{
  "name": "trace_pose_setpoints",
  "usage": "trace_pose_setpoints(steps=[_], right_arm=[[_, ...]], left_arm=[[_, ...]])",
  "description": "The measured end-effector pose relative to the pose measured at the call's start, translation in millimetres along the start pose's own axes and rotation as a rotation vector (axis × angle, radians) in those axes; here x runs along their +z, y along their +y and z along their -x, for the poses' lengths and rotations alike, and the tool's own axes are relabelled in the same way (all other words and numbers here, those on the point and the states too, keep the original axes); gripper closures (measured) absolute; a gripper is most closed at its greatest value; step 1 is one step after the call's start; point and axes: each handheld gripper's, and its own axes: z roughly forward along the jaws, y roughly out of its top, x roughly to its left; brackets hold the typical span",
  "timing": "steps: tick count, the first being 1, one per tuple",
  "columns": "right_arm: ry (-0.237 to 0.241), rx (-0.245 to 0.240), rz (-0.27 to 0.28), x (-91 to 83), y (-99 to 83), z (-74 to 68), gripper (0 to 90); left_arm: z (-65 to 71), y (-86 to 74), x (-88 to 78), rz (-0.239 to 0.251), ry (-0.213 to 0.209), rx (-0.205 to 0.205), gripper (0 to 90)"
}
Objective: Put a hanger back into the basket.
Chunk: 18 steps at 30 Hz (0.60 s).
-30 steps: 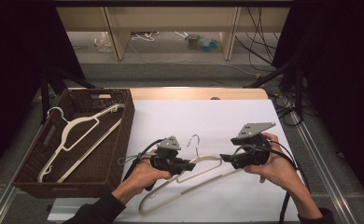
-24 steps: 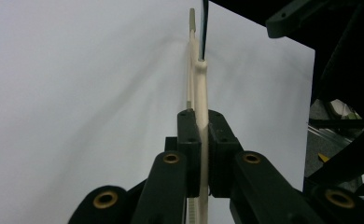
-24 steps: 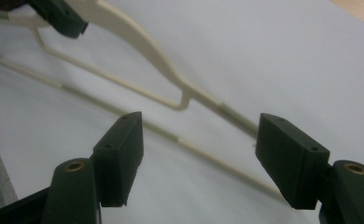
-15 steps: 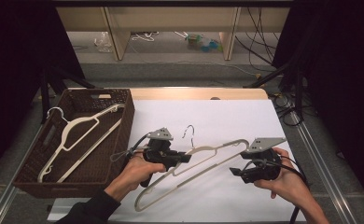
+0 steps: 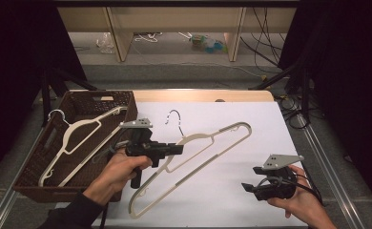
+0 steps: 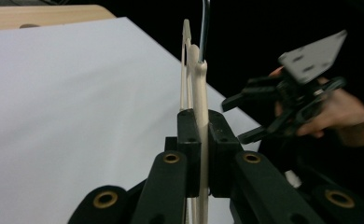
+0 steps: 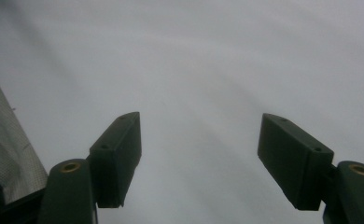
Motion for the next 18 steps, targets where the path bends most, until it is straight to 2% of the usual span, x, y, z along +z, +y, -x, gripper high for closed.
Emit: trace_pose_setpoints(steps=[2,4,6,7,8,9,10,12,13,14,15,16,18], right_arm=[[-0.013,-0.015,0.001,3.1,-4.7,3.1,30.9],[-0.014,0.012,-0.004,4.9,-7.9,2.9,30.7],[-0.018,0.015,0.012,7.2,-9.4,2.4,30.4],[-0.01,0.009,-0.006,6.7,-9.2,1.9,29.8],[-0.01,-0.004,0.001,7.3,-9.3,2.0,29.5],[-0.018,0.008,0.014,8.5,-9.4,0.4,29.5],[-0.009,-0.001,-0.002,7.4,-8.9,0.4,29.4],[-0.008,0.005,-0.001,8.7,-8.1,-1.2,28.8],[-0.016,-0.014,0.016,11.2,-8.7,-1.0,28.6],[-0.011,-0.001,0.007,10.9,-8.3,-2.5,28.6],[-0.002,-0.004,-0.009,10.0,-7.9,-2.5,28.5],[-0.006,-0.021,-0.002,10.9,-8.2,-1.9,28.4],[-0.004,-0.023,-0.002,10.7,-8.2,-1.8,28.2]], left_arm=[[3.6,4.6,-9.7,0.021,-0.013,0.0,85.8],[7.9,11.2,-21.5,0.042,-0.003,0.005,85.8],[10.4,19.5,-37.0,0.066,0.008,0.006,85.8],[10.9,21.7,-41.4,0.076,0.009,0.004,85.8],[11.9,23.6,-45.6,0.084,-0.008,-0.007,85.8],[11.8,26.6,-52.1,0.096,0.01,0.007,85.8],[12.4,29.3,-57.9,0.108,0.013,0.011,85.8],[13.0,34.2,-69.5,0.125,0.022,0.015,85.8],[12.2,37.1,-76.8,0.133,0.027,0.02,85.8],[12.0,38.5,-81.3,0.141,0.035,0.014,85.8],[11.3,40.2,-87.2,0.144,0.043,0.015,85.8],[10.0,41.7,-93.3,0.141,0.055,0.023,85.7],[6.9,44.1,-106.4,0.143,0.087,0.021,85.8]])
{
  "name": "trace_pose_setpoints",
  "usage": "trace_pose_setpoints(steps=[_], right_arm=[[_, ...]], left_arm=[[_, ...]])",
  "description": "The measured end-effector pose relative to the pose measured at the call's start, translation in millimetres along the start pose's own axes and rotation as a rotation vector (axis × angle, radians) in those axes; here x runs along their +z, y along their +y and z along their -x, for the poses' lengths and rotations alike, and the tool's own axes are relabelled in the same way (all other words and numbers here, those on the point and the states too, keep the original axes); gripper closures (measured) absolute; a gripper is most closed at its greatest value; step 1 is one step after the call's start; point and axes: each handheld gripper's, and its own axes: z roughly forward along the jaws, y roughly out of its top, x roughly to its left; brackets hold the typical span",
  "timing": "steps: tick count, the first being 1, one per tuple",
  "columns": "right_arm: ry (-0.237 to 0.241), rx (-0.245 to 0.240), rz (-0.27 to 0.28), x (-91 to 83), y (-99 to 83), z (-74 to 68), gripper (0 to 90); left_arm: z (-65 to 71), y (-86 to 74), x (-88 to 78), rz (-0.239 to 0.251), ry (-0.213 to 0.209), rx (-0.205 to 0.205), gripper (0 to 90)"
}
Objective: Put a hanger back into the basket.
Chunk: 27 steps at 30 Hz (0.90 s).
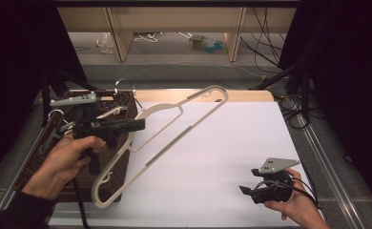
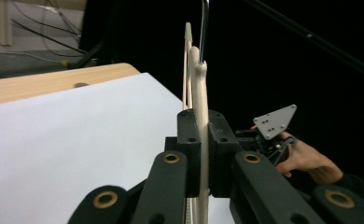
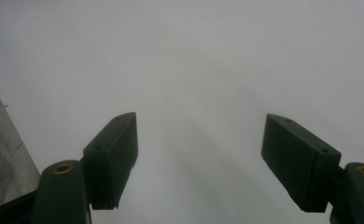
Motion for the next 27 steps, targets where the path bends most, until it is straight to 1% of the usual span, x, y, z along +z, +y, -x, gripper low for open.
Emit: trace_pose_setpoints(steps=[1,2,3,4,5,6,7,8,9,11,12,14,15,16,17,20,21,22,23,24,25,26,27], right_arm=[[-0.001,0.01,-0.003,-0.2,0.2,-0.3,28.1],[0.0,0.013,-0.004,-0.6,0.2,0.1,28.1],[-0.007,0.016,0.008,0.5,-0.2,0.1,28.1],[-0.014,0.002,0.014,1.4,-0.7,1.1,28.1],[-0.015,0.003,0.012,1.7,-0.9,1.2,28.1],[-0.004,0.006,-0.008,0.9,-0.5,1.1,28.1],[-0.005,0.003,-0.008,1.7,-0.7,0.7,28.1],[-0.005,0.017,-0.003,2.6,-0.6,-0.6,28.1],[-0.006,-0.001,0.004,3.8,-1.0,-0.3,28.1],[0.004,-0.004,-0.014,2.4,-0.2,-0.4,28.2],[-0.006,0.004,0.001,3.8,-0.5,-1.0,28.2],[-0.007,0.003,-0.002,4.9,-0.5,-0.2,28.2],[0.002,0.003,-0.022,4.0,0.1,0.2,28.1],[0.003,0.005,-0.024,5.1,-0.2,-0.1,28.2],[-0.004,0.003,-0.012,6.8,-0.7,-0.6,28.2],[0.005,0.025,-0.023,7.5,0.1,-2.6,28.2],[0.001,0.016,-0.018,8.1,0.0,-2.2,28.2],[0.002,0.018,-0.02,8.1,0.0,-2.3,28.2],[0.006,0.027,-0.025,7.5,0.0,-2.7,28.2],[0.006,0.029,-0.026,7.3,-0.3,-2.6,28.2],[0.001,0.008,-0.019,7.7,-1.0,-1.1,28.2],[0.0,0.002,-0.011,8.0,-1.2,0.0,28.2],[-0.001,0.002,-0.01,8.0,-1.2,0.2,28.2]], left_arm=[[-2.4,1.3,-4.0,0.003,0.009,0.004,85.8],[-5.3,3.0,-9.4,0.007,0.026,-0.002,85.8],[-8.6,4.9,-15.0,0.01,0.041,0.0,85.8],[-12.2,6.6,-20.6,0.015,0.055,-0.001,85.8],[-16.9,8.3,-27.2,0.016,0.066,-0.011,85.8],[-21.1,9.0,-32.4,0.015,0.076,-0.011,85.8],[-23.9,9.2,-36.4,0.016,0.091,-0.011,85.8],[-27.8,8.9,-41.4,0.015,0.102,-0.015,85.8],[-31.7,8.2,-46.2,0.02,0.117,-0.023,85.8],[-41.4,6.9,-56.6,0.029,0.142,-0.04,85.8],[-44.6,6.6,-59.8,0.031,0.154,-0.044,85.8],[-53.5,6.6,-67.8,0.03,0.171,-0.056,85.8],[-59.3,6.9,-72.8,0.03,0.19,-0.064,85.8],[-62.4,7.1,-75.5,0.031,0.195,-0.071,85.7],[-67.0,7.7,-79.8,0.027,0.218,-0.073,85.7],[-77.2,10.0,-90.1,0.023,0.259,-0.078,85.7],[-81.6,11.2,-94.7,0.024,0.274,-0.077,85.7],[-86.5,12.1,-99.6,0.024,0.289,-0.08,85.7],[-91.7,12.6,-104.7,0.027,0.308,-0.087,85.7],[-96.7,12.7,-109.3,0.03,0.317,-0.098,85.7],[-103.3,12.6,-115.0,0.025,0.34,-0.098,85.7],[-106.7,12.0,-117.8,0.026,0.346,-0.11,85.7],[-112.5,11.1,-122.0,0.025,0.361,-0.114,85.7]])
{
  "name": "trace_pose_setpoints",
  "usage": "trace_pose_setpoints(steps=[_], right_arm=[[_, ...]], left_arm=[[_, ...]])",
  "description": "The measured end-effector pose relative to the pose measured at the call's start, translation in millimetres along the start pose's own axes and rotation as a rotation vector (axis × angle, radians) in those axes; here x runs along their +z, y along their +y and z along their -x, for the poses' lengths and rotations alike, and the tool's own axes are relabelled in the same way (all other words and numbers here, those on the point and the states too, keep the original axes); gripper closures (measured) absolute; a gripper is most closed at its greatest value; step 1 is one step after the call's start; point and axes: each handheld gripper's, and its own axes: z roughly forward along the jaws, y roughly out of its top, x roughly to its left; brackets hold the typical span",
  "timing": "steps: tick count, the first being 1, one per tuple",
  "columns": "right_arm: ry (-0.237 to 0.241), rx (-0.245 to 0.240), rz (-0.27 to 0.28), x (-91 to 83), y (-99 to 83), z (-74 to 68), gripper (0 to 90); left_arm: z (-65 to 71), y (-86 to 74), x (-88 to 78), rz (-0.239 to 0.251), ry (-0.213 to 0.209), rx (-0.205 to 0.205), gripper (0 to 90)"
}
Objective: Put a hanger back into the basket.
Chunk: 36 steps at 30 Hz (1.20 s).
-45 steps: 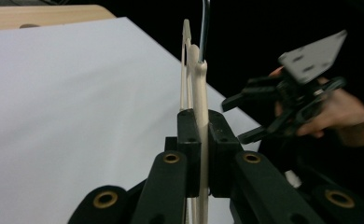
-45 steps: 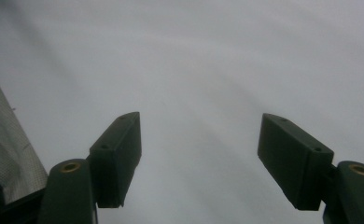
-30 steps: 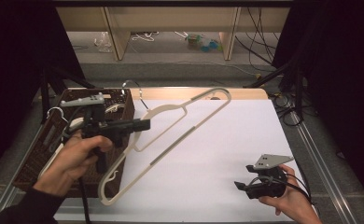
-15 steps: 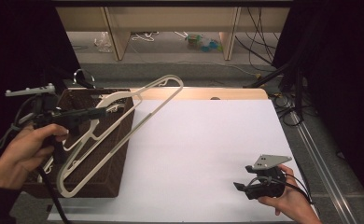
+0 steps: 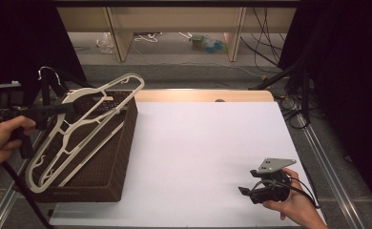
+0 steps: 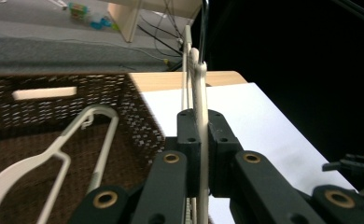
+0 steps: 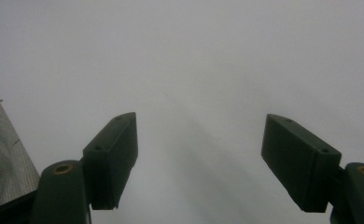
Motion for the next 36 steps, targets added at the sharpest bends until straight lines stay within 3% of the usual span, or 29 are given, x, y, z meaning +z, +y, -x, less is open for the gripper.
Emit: trace_pose_setpoints(steps=[1,5,6,14,19,20,21,28,32,34,36], right_arm=[[0.002,0.026,-0.009,-1.1,0.4,-1.2,28.2],[0.001,0.007,-0.003,-0.6,0.5,-0.5,28.2],[0.012,0.007,-0.023,-2.0,1.1,-0.1,28.2],[0.009,0.021,-0.02,-0.9,1.0,0.0,28.2],[0.019,0.009,-0.017,-1.6,1.0,0.2,28.2],[0.011,0.011,0.004,0.0,0.5,-0.1,28.2],[0.015,0.021,-0.015,-1.5,0.9,-0.1,28.2],[0.02,0.007,-0.018,-1.7,1.1,0.3,28.1],[0.02,0.012,-0.021,-1.1,0.7,0.2,28.2],[0.022,0.017,-0.023,-1.1,0.4,-0.1,28.2],[0.015,0.013,-0.021,-0.9,0.3,1.2,28.2]], left_arm=[[-4.3,0.0,-0.7,-0.003,0.009,0.0,85.8],[-27.6,0.2,-2.1,-0.032,0.02,0.021,85.7],[-32.3,0.5,-2.5,-0.028,0.023,0.01,85.7],[-67.6,-6.8,3.2,-0.032,0.003,-0.03,85.8],[-82.6,-13.5,11.1,-0.054,0.022,-0.04,85.7],[-85.8,-15.0,13.2,-0.062,0.017,-0.041,85.7],[-87.0,-14.6,13.7,-0.066,0.021,-0.038,85.7],[-98.3,-13.2,15.7,-0.069,0.024,-0.017,85.6],[-108.5,-23.1,24.7,-0.1,0.0,-0.025,85.6],[-114.8,-28.7,23.2,-0.081,0.001,-0.05,85.5],[-120.3,-36.0,24.1,-0.093,0.003,-0.06,85.5]])
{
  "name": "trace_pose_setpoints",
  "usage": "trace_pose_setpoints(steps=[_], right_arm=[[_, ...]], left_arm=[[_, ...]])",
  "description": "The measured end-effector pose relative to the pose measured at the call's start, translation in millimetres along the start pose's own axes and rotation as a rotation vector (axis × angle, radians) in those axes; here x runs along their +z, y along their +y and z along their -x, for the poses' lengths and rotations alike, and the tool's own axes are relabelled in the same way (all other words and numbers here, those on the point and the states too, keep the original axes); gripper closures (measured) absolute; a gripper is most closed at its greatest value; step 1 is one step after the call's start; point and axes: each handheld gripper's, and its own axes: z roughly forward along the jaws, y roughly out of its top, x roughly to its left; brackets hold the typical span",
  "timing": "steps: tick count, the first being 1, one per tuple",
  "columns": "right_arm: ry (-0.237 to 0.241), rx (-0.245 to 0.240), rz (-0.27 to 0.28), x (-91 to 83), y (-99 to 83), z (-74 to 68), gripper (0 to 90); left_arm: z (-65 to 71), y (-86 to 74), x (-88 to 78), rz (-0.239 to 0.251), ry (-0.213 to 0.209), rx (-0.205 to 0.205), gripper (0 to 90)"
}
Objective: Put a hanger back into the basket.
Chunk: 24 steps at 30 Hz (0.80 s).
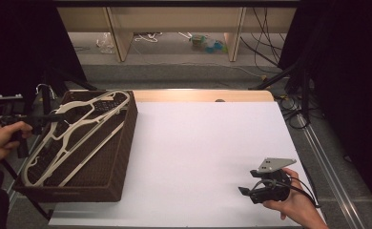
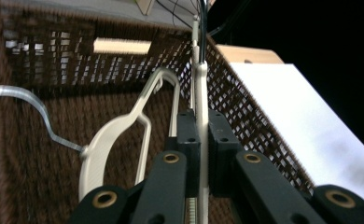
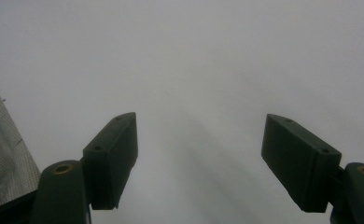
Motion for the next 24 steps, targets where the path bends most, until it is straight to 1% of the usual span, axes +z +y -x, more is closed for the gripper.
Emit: trace_pose_setpoints(steps=[2,3,4,5,6,8,9,10,11,12,13,14,15,16,17,18,19,20,21,22,23,24], right_arm=[[0.002,0.0,-0.002,0.6,0.0,0.4,28.2],[-0.005,-0.003,0.01,2.4,-0.3,0.1,28.2],[0.005,0.006,-0.01,1.1,0.5,-0.4,28.2],[0.005,0.013,0.002,2.1,0.2,-1.6,28.2],[0.007,0.015,0.001,2.1,0.2,-1.9,28.2],[0.008,0.012,0.0,2.5,-0.2,-1.1,28.2],[0.003,-0.005,0.006,3.5,-0.8,0.1,28.2],[0.0,-0.008,0.007,4.0,-1.2,0.7,28.2],[0.001,-0.004,0.005,4.1,-1.3,0.4,28.2],[0.007,0.009,-0.001,3.6,-0.9,-0.4,28.2],[0.011,-0.002,-0.016,2.7,-0.5,0.2,28.2],[0.003,-0.003,0.002,3.8,-0.8,-0.3,28.2],[0.002,-0.005,0.005,3.5,-0.8,0.1,28.2],[0.003,-0.008,0.007,3.5,-0.9,0.6,28.2],[0.005,0.0,-0.003,2.4,-0.8,0.8,28.2],[0.009,0.009,-0.012,1.8,-0.5,0.9,28.2],[0.005,-0.006,-0.005,2.7,-1.1,2.0,28.2],[0.005,-0.004,-0.007,2.6,-1.3,2.1,28.2],[0.006,-0.005,-0.008,2.6,-1.4,2.5,28.5],[0.008,-0.008,-0.009,2.6,-1.5,2.8,29.8],[0.012,-0.008,-0.014,2.3,-1.6,2.7,30.2],[0.014,-0.004,-0.017,2.2,-1.6,2.4,30.2]], left_arm=[[-2.6,-3.7,4.7,-0.005,0.005,-0.02,85.6],[-3.3,-4.6,6.3,-0.002,0.001,-0.022,85.5],[-3.9,-5.5,8.6,-0.004,-0.003,-0.025,85.6],[-4.3,-6.0,10.4,-0.016,0.006,-0.024,85.5],[-5.3,-6.9,11.3,-0.032,0.011,-0.023,85.5],[-8.1,-10.4,11.1,-0.021,0.011,-0.041,85.5],[-9.7,-12.0,11.0,-0.02,0.007,-0.046,85.5],[-10.9,-13.5,12.1,-0.017,0.011,-0.054,85.4],[-12.7,-14.8,13.2,-0.028,0.021,-0.052,85.1],[-14.7,-16.2,14.4,-0.028,0.032,-0.061,84.5],[-17.2,-17.5,14.8,-0.027,0.038,-0.074,84.2],[-19.0,-18.2,14.8,-0.025,0.051,-0.086,83.8],[-20.2,-18.8,15.4,-0.025,0.063,-0.096,83.0],[-21.8,-19.6,16.1,-0.028,0.087,-0.1,82.3],[-22.8,-20.5,17.8,-0.028,0.114,-0.098,81.4],[-24.3,-21.7,18.7,-0.025,0.123,-0.103,80.8],[-25.6,-22.6,19.5,-0.024,0.134,-0.108,80.3],[-27.0,-23.9,20.6,-0.029,0.149,-0.109,79.8],[-27.9,-25.5,21.5,-0.033,0.144,-0.105,79.7],[-28.3,-26.8,23.5,-0.047,0.123,-0.098,80.5],[-26.9,-27.0,27.1,-0.059,0.139,-0.095,81.9],[-26.0,-26.1,31.1,-0.085,0.166,-0.08,81.6]])
